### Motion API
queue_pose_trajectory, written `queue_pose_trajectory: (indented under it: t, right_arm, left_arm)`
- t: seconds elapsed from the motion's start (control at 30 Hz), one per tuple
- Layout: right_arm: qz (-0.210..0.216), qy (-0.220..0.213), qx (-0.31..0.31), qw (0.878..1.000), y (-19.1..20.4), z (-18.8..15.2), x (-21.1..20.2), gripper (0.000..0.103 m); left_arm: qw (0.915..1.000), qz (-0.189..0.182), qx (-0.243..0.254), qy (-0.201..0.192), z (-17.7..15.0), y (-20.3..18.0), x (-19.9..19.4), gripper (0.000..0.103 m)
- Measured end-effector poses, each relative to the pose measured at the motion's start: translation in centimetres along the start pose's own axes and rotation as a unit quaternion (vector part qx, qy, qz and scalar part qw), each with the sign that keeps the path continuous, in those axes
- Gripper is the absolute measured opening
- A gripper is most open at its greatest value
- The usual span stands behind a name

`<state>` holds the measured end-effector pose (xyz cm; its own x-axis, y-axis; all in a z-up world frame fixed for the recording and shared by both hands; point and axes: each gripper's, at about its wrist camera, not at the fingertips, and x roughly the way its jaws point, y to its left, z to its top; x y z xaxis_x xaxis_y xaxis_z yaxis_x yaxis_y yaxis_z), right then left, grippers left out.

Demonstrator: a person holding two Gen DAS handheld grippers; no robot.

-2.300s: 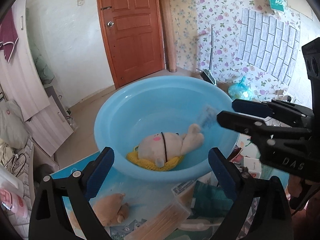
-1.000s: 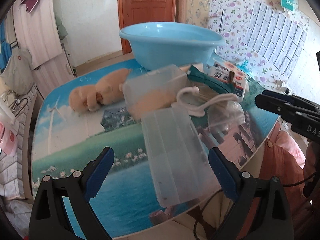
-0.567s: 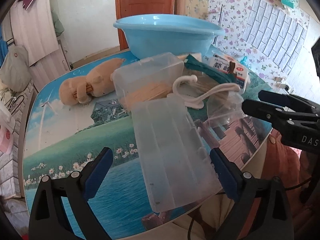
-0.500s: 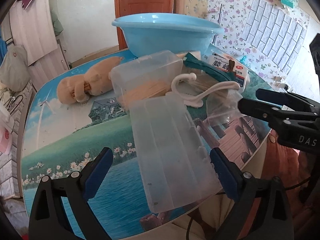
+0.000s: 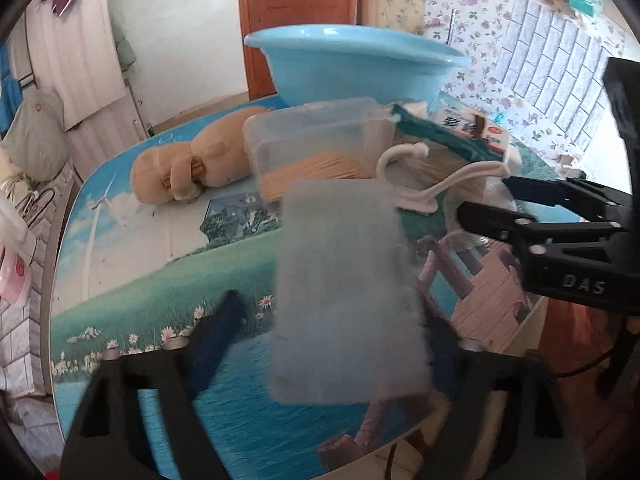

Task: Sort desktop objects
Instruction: 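Grasp the clear plastic case with left tool while right tool grasps the cotton swab bag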

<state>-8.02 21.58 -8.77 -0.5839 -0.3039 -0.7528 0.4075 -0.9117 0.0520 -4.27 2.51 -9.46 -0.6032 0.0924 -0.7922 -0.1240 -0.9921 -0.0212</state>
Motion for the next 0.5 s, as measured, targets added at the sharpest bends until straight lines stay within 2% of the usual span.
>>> queue_pose_trajectory:
  t: [0.03, 0.07, 0.2, 0.27, 0.37, 0.5]
  right_arm:
    - [-0.002, -0.001, -0.007, 1.000, 0.2, -0.1, 0.0, 0.065]
    - [-0.005, -0.002, -0.013, 1.000, 0.2, -0.1, 0.0, 0.054]
    - [0.003, 0.002, -0.021, 1.000, 0.0, -0.3, -0.3, 0.029]
    - [0.007, -0.001, -0.019, 1.000, -0.4, -0.5, -0.8, 0.022]
    - [0.009, -0.009, -0.025, 1.000, -0.5, -0.6, -1.6, 0.014]
    - [0.012, -0.012, -0.029, 0.999, -0.6, -1.0, -2.5, 0.012]
  left_arm:
    - [1.0000, 0.001, 0.003, -0.001, 0.1, 0.0, -0.1, 0.061]
    - [1.0000, 0.001, 0.004, 0.001, 0.1, 0.1, 0.0, 0.061]
    - [1.0000, 0.003, 0.002, 0.001, 0.2, 0.3, -0.2, 0.061]
    - [1.0000, 0.006, 0.001, 0.001, 0.3, 0.4, -0.3, 0.061]
    - [1.0000, 0.008, -0.003, 0.000, 0.0, 0.5, -0.6, 0.061]
    - [0.9999, 0.011, -0.008, -0.003, -0.2, 0.7, -0.8, 0.061]
